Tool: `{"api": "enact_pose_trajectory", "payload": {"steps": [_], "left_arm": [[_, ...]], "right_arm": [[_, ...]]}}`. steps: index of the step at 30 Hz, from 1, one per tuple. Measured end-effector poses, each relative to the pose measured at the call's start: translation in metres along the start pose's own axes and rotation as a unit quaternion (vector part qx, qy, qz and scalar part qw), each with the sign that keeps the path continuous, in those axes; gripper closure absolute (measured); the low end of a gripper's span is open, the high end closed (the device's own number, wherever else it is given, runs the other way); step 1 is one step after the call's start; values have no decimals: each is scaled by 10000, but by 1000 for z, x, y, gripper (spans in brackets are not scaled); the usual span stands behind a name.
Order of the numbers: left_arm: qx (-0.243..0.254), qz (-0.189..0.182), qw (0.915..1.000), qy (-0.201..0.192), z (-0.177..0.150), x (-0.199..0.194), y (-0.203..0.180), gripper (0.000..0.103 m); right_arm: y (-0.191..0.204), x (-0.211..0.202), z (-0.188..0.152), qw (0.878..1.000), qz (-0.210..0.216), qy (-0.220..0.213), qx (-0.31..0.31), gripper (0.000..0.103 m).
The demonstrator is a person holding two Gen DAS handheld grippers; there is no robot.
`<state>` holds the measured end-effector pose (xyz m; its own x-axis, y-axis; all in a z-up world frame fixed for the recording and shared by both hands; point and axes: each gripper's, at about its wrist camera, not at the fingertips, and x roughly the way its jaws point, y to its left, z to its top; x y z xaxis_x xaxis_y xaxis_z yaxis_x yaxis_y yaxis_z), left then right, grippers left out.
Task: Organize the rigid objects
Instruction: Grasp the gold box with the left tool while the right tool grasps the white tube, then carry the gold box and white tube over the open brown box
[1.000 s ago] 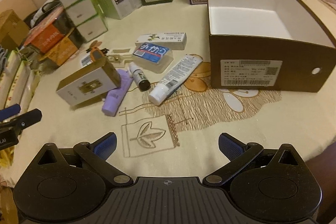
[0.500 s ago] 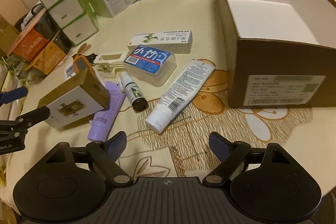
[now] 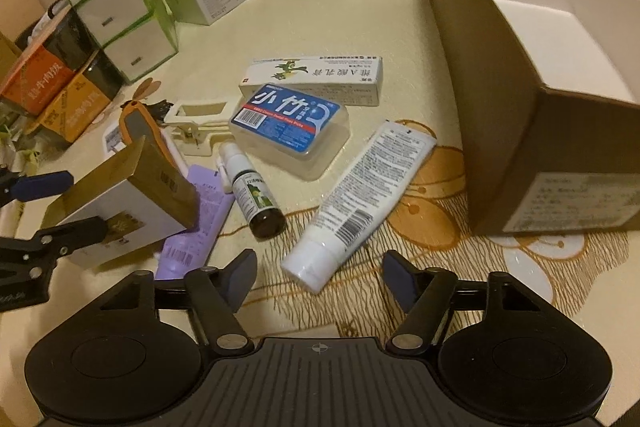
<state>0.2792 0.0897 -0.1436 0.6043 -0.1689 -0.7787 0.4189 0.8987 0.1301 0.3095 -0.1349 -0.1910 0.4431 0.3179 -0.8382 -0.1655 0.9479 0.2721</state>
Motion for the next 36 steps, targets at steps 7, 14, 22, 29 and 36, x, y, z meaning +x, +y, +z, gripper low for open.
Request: {"api": "enact_pose_trajectory", "payload": {"steps": [7,14,22,29,36], "left_arm": [[-162,-90,9997,152,0,-6,-16,67],[-1066,91,9934,418,-4,-17,-25,68],[-1970,576,9755,786,-27,-40,-46,68],[-2228,411,9702,862,-33,-38,-50,68],[-2150,496,9712,894,-29,-27,-53,71]], "right_arm": [[-3,4,-7,9997,-69,55,-224,70],[-13,-14,-22,9975,-8,269,-653,77],[-32,-42,-55,9949,219,565,-811,78],[-39,-46,-52,9969,318,546,-478,68],[-36,-37,-37,9984,213,321,-408,57]]}}
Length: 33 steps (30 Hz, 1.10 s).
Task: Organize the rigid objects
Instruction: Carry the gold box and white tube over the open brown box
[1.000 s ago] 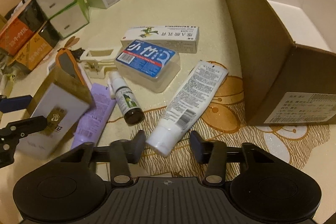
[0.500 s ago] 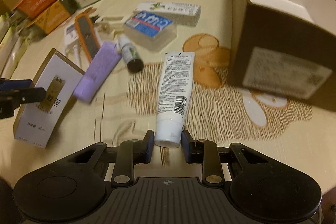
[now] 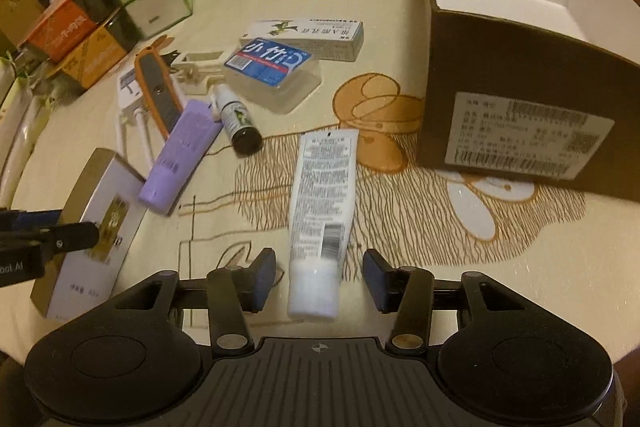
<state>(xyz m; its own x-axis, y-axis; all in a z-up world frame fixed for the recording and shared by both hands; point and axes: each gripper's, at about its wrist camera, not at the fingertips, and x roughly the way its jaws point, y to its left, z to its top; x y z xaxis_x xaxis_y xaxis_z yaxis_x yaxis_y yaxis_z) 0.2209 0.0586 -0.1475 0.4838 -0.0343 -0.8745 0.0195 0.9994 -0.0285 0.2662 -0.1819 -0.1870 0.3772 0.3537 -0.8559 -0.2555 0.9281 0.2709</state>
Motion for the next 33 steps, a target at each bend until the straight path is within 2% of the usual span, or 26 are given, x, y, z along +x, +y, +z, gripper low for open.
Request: {"api": "enact_pose_trajectory", "payload": {"steps": [7,9,10,18,25,33], "left_arm": [[-28,-23,10000,-20,6,5,2,72],[-52,-36,10000,-32,6,4,3,72],[-61,-36,10000,-33,6,4,3,72],[-199,28,9997,-117,6,-4,1,72],[-350,62,9985,-407,14,-30,-2,72],[-271,-177,9935,-1096,53,-71,-27,72]], "right_arm": [[5,17,6,9997,-209,75,-116,58],[10,21,7,9988,-337,97,-344,68],[12,21,7,9982,-371,97,-456,69],[16,10,7,9977,-92,118,-659,71],[23,-25,13,9965,293,-251,-741,71],[22,-78,35,9915,623,-898,-711,71]]}}
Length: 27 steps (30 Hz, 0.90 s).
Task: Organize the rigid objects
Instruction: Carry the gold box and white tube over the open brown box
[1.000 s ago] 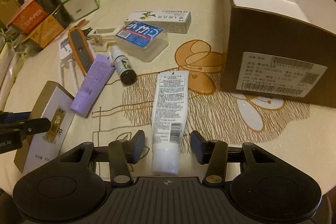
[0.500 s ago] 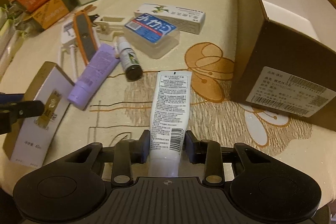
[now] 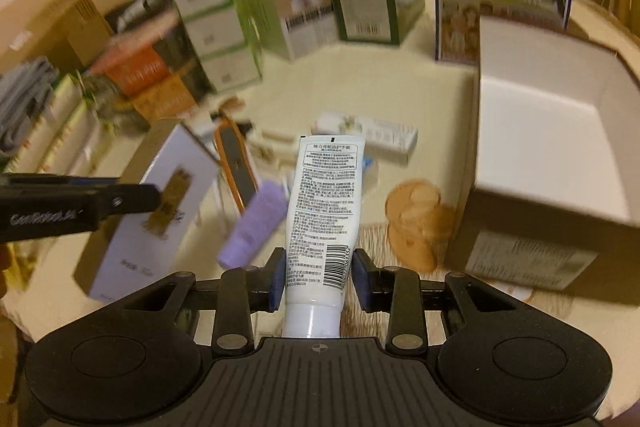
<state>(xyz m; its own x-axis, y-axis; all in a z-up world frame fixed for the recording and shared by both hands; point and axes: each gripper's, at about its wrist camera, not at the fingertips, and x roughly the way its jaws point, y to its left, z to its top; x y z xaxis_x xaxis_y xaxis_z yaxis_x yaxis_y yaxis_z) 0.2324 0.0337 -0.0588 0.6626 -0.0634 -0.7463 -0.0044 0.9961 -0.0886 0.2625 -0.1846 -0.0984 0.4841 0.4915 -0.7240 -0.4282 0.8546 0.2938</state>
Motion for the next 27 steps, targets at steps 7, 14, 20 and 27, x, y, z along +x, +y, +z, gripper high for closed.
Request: {"api": "enact_pose_trajectory", "payload": {"steps": [7,14,20,27], "left_arm": [[259,-397,9978,-463,49,-2,-51,72],[522,-1045,9911,-636,84,14,-122,72],[636,-1342,9873,-565,102,44,-181,72],[675,-1457,9868,-234,101,91,-227,72]], "right_arm": [[-36,-36,32,9982,-224,-486,280,71],[-96,-63,52,9917,-782,-807,629,71],[-144,-72,60,9856,-1210,-868,803,71],[-192,-62,56,9813,-1516,-646,992,71]]}}
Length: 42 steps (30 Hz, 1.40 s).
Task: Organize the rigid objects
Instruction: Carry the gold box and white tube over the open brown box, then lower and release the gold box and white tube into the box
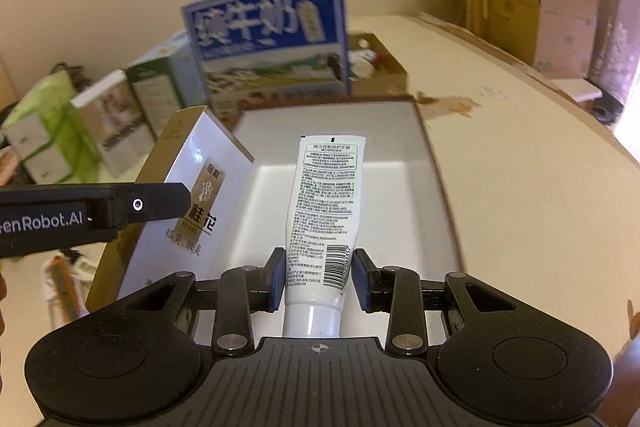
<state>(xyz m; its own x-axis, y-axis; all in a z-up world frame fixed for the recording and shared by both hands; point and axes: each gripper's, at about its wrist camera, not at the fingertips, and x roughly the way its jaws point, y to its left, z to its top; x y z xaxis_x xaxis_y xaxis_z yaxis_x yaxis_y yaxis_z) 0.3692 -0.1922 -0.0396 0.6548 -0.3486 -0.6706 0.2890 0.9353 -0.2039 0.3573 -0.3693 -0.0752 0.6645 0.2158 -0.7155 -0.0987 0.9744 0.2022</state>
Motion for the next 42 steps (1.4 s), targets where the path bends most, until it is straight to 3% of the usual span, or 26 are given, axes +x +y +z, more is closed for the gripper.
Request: {"api": "enact_pose_trajectory", "payload": {"steps": [9,22,26,31,35,42], "left_arm": [[-47,197,9982,569,-21,56,-4,72],[37,198,9964,827,-27,80,-11,72],[-29,190,9967,791,-26,79,-10,48],[46,123,9967,797,-26,74,-9,47],[91,105,9973,727,-24,68,-9,44],[231,88,9979,595,-23,52,-9,41]], "right_arm": [[-20,32,-12,9986,-138,514,20,71],[-26,48,-17,9967,-195,791,67,71],[-30,49,-17,9964,-139,807,236,70],[-32,45,-16,9966,-99,759,309,68],[-31,38,-15,9972,-127,675,291,55],[-27,25,-16,9978,-52,565,331,50]]}}
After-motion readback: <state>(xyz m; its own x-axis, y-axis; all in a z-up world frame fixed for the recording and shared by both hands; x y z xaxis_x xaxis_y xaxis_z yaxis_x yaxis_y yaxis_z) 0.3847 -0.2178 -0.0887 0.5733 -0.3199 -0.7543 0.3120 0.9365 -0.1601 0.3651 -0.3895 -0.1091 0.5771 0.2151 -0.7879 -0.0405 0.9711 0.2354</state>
